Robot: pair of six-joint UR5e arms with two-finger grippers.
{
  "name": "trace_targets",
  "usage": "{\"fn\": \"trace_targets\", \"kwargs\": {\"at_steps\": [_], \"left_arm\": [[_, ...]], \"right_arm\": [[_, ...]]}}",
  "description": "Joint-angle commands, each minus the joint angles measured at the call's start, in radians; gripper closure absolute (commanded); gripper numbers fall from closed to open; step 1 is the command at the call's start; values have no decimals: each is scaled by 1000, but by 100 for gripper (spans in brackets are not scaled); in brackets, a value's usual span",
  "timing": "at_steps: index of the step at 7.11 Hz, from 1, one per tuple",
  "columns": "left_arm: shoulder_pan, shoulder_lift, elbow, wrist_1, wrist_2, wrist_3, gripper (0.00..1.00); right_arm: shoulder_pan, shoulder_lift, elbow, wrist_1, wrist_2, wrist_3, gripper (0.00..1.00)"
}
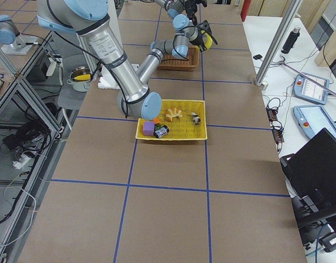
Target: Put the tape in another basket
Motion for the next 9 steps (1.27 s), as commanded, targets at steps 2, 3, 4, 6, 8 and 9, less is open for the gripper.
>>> {"fn": "trace_targets", "kwargs": {"at_steps": [2, 3, 4, 6, 8, 9], "left_arm": [[5, -1, 2, -16, 0, 0, 0], [5, 0, 5, -16, 0, 1, 0], [5, 2, 12, -16, 0, 3, 1], [7, 2, 12, -17, 0, 0, 1], [15, 1, 6, -17, 2, -3, 1], [19, 0, 6, -17, 2, -2, 1]], "right_arm": [[-53, -8, 8, 68, 0, 5, 100], [-60, -16, 29, 68, -1, 5, 100], [-64, -48, 64, 65, -1, 5, 100], [-64, -50, 68, 65, -1, 5, 100], [-65, -44, 63, 63, -1, 3, 100], [-67, -42, 61, 63, -1, 3, 100]]}}
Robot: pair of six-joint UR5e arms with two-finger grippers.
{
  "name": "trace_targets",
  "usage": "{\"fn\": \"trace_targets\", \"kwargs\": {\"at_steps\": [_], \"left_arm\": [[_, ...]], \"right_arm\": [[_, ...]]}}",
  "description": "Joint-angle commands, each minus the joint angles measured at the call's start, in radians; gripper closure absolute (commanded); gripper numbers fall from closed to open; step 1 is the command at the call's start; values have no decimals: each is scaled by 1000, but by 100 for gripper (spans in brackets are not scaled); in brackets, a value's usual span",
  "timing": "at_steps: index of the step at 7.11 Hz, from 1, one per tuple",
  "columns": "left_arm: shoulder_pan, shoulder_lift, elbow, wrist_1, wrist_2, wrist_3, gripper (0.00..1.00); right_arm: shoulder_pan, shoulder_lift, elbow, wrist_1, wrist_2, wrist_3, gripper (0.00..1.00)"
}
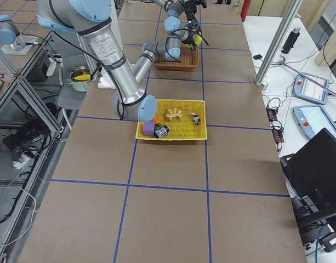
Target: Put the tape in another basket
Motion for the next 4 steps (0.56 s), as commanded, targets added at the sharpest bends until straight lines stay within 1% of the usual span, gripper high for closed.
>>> {"fn": "trace_targets", "kwargs": {"at_steps": [1, 2, 3, 4], "left_arm": [[6, 0, 0, 0, 0, 0, 1], [7, 0, -3, -2, 0, 0, 18], [7, 0, -4, -2, 5, 0, 99], [7, 0, -3, -2, 7, 3, 100]], "right_arm": [[-1, 4, -2, 0, -2, -1, 100], [-1, 4, -2, 0, -2, -1, 100], [-1, 4, 0, 7, -3, -2, 83], [-3, -1, 6, 4, -5, -1, 1]]}}
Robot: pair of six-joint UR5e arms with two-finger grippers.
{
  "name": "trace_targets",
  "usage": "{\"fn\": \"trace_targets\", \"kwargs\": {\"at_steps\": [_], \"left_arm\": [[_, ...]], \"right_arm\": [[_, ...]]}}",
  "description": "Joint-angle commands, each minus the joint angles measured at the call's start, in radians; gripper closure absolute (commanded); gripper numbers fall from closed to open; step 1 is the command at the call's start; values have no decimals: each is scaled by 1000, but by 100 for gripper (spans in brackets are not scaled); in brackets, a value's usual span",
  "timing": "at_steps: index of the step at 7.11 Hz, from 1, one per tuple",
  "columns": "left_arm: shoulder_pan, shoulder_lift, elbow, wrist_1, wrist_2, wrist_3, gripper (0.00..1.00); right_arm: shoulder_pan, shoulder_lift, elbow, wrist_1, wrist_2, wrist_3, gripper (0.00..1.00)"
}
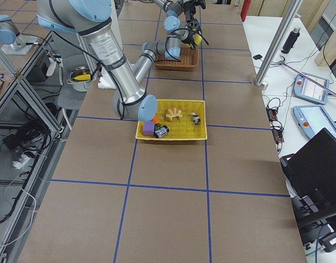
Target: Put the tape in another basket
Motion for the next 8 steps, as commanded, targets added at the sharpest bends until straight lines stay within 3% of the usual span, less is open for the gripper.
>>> {"fn": "trace_targets", "kwargs": {"at_steps": [1, 3, 5, 6, 7, 8], "left_arm": [[-1, 2, 2, 0, 3, 2, 100], [-1, 11, 8, 0, 3, 4, 100], [0, 18, 23, 1, 19, 2, 100], [5, 32, 26, 0, 18, -4, 100], [6, 53, 25, 0, 18, -14, 100], [8, 84, 25, -32, 18, -116, 100]], "right_arm": [[-1, -19, 17, 0, 4, -2, 0], [4, -80, 117, 0, 29, -1, 0], [87, -111, 143, -58, 175, 61, 0], [187, -115, 145, -242, 258, 54, 0], [259, -118, 128, -397, 277, 12, 0], [339, -117, 81, -557, 323, -209, 0]]}}
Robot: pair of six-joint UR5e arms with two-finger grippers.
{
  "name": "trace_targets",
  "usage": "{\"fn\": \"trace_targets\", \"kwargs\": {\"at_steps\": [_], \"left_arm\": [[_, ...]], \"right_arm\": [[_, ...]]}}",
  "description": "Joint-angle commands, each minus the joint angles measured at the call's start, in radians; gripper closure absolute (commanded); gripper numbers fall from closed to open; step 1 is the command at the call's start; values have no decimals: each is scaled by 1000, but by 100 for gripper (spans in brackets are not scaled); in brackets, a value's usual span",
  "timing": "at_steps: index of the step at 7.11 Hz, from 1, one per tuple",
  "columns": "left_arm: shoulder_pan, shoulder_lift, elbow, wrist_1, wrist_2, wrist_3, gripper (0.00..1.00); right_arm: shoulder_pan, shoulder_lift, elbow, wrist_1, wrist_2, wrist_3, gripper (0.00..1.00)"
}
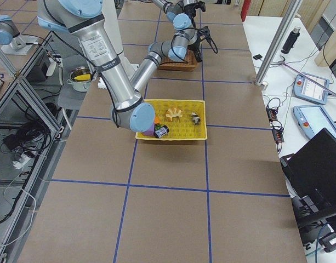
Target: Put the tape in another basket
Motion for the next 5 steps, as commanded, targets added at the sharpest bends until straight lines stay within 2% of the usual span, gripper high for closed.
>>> {"fn": "trace_targets", "kwargs": {"at_steps": [1, 2, 3, 4, 5], "left_arm": [[11, 56, 9, -98, 2, -218, 100], [36, 58, 43, -178, 18, -352, 100], [92, 60, 86, -244, 93, -399, 100], [158, 60, 126, -303, 186, -401, 100], [181, 89, 131, -311, 211, -393, 100]], "right_arm": [[194, -4, -75, -320, 94, -395, 0], [297, -43, -88, -405, 124, -586, 0], [395, -102, -107, -413, 203, -773, 0], [485, -164, -118, -412, 281, -884, 0], [521, -223, -120, -406, 297, -975, 0]]}}
